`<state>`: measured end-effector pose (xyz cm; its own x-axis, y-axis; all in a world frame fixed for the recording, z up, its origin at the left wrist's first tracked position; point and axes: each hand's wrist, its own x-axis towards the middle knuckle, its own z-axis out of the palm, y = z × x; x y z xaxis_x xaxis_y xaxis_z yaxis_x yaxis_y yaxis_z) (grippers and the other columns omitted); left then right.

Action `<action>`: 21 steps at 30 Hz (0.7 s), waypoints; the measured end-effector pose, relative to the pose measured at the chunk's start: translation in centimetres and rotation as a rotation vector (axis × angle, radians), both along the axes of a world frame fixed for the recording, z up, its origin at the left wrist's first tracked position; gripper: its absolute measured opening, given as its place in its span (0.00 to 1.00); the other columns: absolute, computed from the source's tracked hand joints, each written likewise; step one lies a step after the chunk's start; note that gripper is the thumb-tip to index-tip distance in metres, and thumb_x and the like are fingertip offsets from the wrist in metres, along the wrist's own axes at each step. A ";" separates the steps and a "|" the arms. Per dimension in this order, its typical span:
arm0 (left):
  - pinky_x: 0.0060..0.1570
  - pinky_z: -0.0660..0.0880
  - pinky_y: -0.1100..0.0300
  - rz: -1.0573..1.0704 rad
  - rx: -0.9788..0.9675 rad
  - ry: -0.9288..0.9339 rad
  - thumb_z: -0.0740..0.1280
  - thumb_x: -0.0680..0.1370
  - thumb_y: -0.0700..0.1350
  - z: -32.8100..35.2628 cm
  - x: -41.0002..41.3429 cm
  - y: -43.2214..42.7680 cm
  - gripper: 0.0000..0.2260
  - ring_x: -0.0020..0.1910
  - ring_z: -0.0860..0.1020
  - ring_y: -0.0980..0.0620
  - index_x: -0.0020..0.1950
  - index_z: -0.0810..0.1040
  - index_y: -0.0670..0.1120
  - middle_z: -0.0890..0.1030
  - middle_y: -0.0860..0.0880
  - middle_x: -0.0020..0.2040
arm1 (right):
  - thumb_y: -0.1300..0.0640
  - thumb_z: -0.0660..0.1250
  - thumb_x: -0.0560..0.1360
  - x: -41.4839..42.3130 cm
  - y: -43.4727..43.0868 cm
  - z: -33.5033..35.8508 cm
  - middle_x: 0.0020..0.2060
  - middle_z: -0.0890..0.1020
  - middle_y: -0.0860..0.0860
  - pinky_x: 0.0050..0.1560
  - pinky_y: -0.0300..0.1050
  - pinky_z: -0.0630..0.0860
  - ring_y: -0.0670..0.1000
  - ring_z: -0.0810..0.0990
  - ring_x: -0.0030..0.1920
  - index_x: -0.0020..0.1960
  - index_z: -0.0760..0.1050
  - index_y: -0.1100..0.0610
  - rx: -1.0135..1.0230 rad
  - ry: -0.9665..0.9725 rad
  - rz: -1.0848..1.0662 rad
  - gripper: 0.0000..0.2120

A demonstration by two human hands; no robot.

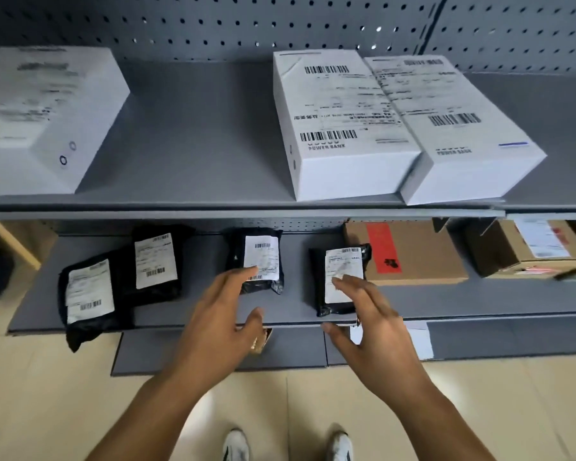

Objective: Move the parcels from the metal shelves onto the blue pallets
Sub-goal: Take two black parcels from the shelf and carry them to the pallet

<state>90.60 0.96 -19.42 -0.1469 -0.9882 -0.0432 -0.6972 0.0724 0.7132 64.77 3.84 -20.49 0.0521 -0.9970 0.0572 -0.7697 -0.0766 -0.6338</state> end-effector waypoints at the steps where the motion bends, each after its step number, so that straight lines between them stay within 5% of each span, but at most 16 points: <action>1: 0.63 0.74 0.51 0.005 0.006 -0.006 0.69 0.79 0.49 -0.9 -0.1 -0.2 0.27 0.66 0.71 0.55 0.75 0.63 0.64 0.65 0.66 0.65 | 0.48 0.74 0.76 -0.3 -0.3 -0.9 0.73 0.69 0.41 0.65 0.48 0.77 0.48 0.73 0.71 0.75 0.66 0.39 -0.003 0.004 -0.005 0.30; 9: 0.66 0.66 0.59 -0.004 -0.006 -0.105 0.71 0.76 0.54 -8.6 0.9 -3.5 0.30 0.72 0.66 0.55 0.76 0.64 0.61 0.63 0.64 0.71 | 0.48 0.76 0.74 -2.1 -3.8 -8.5 0.75 0.69 0.46 0.62 0.53 0.79 0.54 0.74 0.71 0.74 0.69 0.42 -0.048 0.030 -0.047 0.31; 15: 0.71 0.68 0.49 -0.016 0.005 -0.193 0.65 0.73 0.67 -14.3 1.6 -6.3 0.34 0.75 0.64 0.51 0.77 0.62 0.62 0.61 0.58 0.78 | 0.49 0.79 0.71 -4.2 -5.4 -15.1 0.73 0.71 0.46 0.51 0.43 0.77 0.61 0.83 0.52 0.72 0.71 0.43 -0.084 0.051 -0.115 0.32; 21: 0.72 0.66 0.48 -0.001 0.013 -0.262 0.66 0.72 0.69 -18.9 1.2 -8.8 0.36 0.78 0.56 0.49 0.78 0.59 0.64 0.53 0.59 0.81 | 0.44 0.83 0.64 -6.1 -7.3 -20.5 0.74 0.70 0.52 0.62 0.64 0.77 0.61 0.70 0.73 0.72 0.69 0.42 -0.203 0.153 -0.138 0.40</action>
